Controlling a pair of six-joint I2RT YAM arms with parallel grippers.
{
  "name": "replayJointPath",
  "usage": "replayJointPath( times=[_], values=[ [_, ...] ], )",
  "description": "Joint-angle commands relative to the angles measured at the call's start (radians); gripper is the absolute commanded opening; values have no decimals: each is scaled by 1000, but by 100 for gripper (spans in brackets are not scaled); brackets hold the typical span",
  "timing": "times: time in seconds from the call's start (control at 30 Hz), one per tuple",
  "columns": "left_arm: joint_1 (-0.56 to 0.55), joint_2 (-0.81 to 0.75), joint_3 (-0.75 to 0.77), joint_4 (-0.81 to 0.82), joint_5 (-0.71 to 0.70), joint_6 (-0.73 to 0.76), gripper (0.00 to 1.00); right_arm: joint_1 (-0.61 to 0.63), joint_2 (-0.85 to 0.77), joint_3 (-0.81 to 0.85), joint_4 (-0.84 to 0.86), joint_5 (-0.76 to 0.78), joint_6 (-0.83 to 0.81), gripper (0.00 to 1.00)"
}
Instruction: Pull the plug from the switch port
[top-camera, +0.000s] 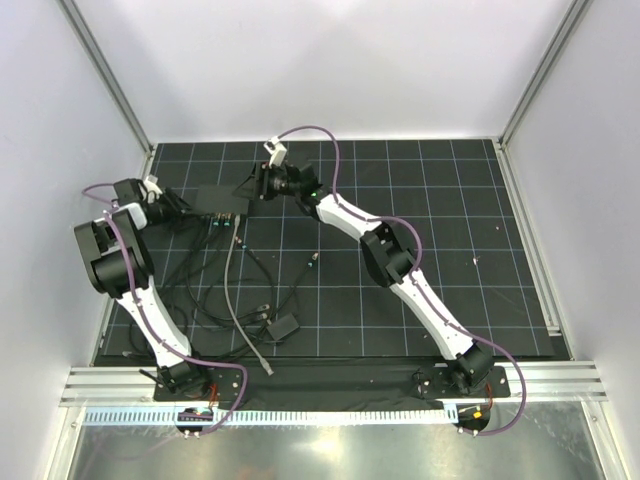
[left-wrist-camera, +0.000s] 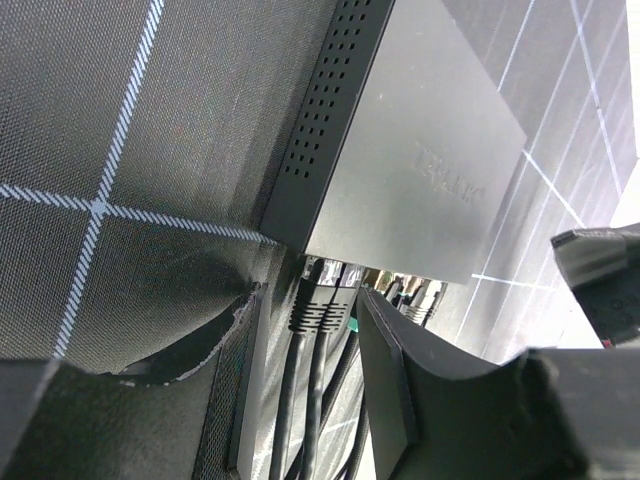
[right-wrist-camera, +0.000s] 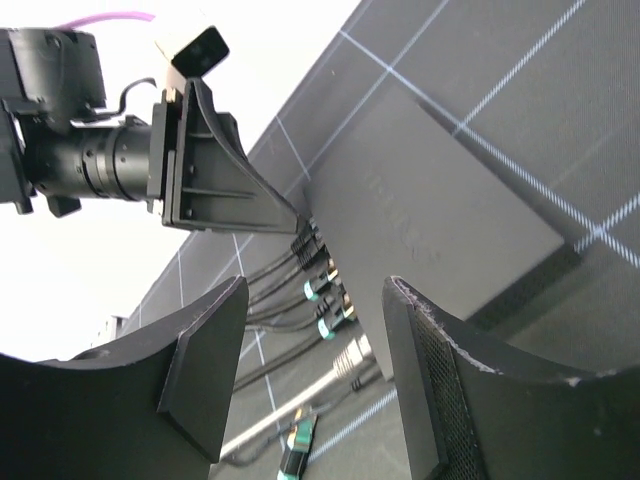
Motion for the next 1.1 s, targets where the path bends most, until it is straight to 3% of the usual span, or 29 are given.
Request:
replayJointPath(
  times=[0.0,0.43,0.73,0.87,1.07],
  values=[
    [13,10,-16,79,71,-28,44,10,47,92,59,-8,41,63],
    [17,36,-35,115,63,-117,44,23,117,164,79,34,72,64],
    [18,53,-4,-5,-32,-104,38,38,107,150,84,46,44,63],
    [17,52,19,-66,-69,-81,37,38,114,150,21,130,41,55],
    [17,69,18,-62,-58,-111,36,38,117,124,-4,143,61,54]
  ],
)
